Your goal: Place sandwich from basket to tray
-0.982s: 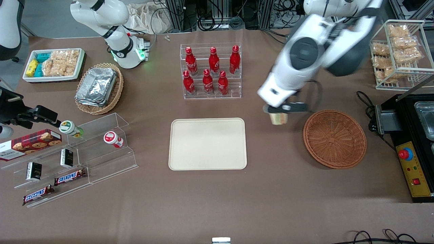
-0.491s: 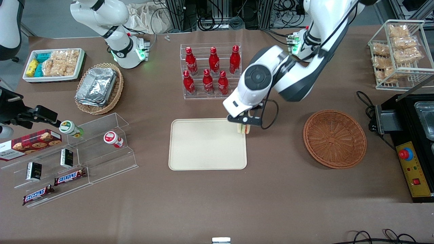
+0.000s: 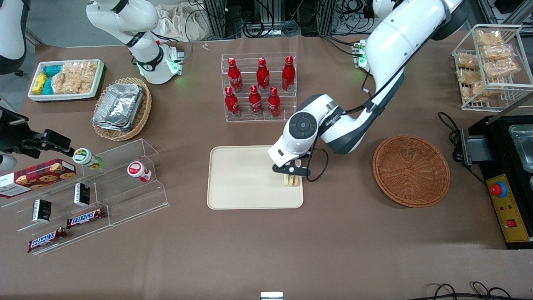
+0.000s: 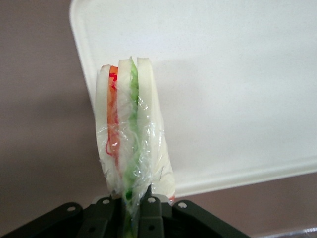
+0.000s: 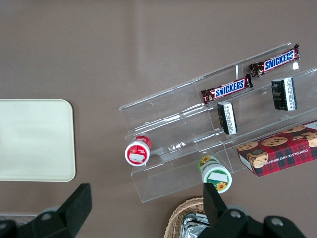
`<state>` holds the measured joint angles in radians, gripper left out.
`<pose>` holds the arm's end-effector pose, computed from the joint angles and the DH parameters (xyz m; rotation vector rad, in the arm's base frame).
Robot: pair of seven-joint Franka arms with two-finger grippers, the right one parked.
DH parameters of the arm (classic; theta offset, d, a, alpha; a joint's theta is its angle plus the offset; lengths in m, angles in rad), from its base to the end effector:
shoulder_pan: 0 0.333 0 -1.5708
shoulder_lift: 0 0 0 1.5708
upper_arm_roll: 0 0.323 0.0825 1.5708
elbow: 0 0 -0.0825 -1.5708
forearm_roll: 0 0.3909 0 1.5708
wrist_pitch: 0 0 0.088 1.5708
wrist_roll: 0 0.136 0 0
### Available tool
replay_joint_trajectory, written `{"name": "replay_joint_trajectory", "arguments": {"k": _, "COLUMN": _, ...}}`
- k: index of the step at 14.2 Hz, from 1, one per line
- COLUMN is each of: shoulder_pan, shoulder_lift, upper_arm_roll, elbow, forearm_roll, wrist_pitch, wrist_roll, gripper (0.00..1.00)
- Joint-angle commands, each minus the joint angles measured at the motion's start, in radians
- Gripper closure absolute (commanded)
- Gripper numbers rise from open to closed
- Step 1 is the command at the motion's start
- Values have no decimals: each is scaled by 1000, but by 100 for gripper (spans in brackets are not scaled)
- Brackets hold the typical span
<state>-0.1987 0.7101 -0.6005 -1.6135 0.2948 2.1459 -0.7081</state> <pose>0.5270 -0.4482 0.2336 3.0545 -0.2342 -0.1921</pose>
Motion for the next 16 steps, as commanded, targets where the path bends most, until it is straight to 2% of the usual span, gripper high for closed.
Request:
{"name": "replay_joint_trajectory", "arguments": {"k": 1, "shoulder_pan": -18, "shoulder_lift": 66, "upper_arm_roll": 4, "elbow": 38, "forearm_roll": 73, "wrist_pitch": 41, "wrist_roll": -24, "gripper": 100}}
{"name": "replay_joint_trajectory", "arguments": {"k": 2, "shoulder_pan": -16, "shoulder_lift": 68, "upper_arm_roll": 2, "elbow": 34, "forearm_roll": 116, "wrist_pitch": 40, "wrist_roll": -21, "gripper": 92}}
{"name": "replay_joint_trajectory", "arguments": {"k": 3, "shoulder_pan": -18, "shoulder_lift": 68, "upper_arm_roll": 2, "elbow": 30, "forearm_roll": 127, "wrist_pitch": 39, "wrist_roll": -22, "gripper": 44}}
{"name": "replay_joint_trajectory", "arguments": {"k": 4, "shoulder_pan": -19, "shoulder_lift": 65, "upper_arm_roll": 4, "elbow": 29, "forearm_roll": 135, "wrist_pitch": 37, "wrist_roll": -21, "gripper": 8}}
{"name": "replay_joint_trajectory", "arguments": {"k": 5, "shoulder_pan": -18, "shoulder_lift": 62, "upper_arm_roll": 4, "elbow": 32, "forearm_roll": 138, "wrist_pitch": 34, "wrist_roll": -28, "gripper": 1}}
{"name": "replay_joint_trajectory", "arguments": {"k": 7, "shoulder_pan": -15, "shoulder_lift": 34, "upper_arm_roll": 1, "elbow": 38, "forearm_roll": 135, "wrist_pitch": -10, "wrist_roll": -36, "gripper": 1}}
{"name": "replay_joint_trajectory", "arguments": {"k": 9, "shoulder_pan": -7, "shoulder_lift": -44, "upper_arm_roll": -5, "elbow": 53, "forearm_roll": 118, "wrist_pitch": -127, "wrist_roll": -34, "gripper": 1}}
{"name": "replay_joint_trajectory", "arguments": {"k": 12, "shoulder_pan": 48, "shoulder_lift": -208, "upper_arm_roll": -1, "elbow": 63, "forearm_roll": -37, "wrist_pitch": -231, "wrist_roll": -22, "gripper": 1}}
{"name": "replay_joint_trajectory", "arguments": {"k": 15, "shoulder_pan": 152, "shoulder_lift": -340, "upper_arm_roll": -7, "elbow": 66, "forearm_roll": -60, "wrist_pitch": -416, "wrist_roll": 98, "gripper": 1}}
{"name": "replay_joint_trajectory", "arguments": {"k": 16, "shoulder_pan": 189, "shoulder_lift": -381, "upper_arm_roll": -5, "elbow": 66, "forearm_roll": -97, "wrist_pitch": -464, "wrist_roll": 161, "gripper": 1}}
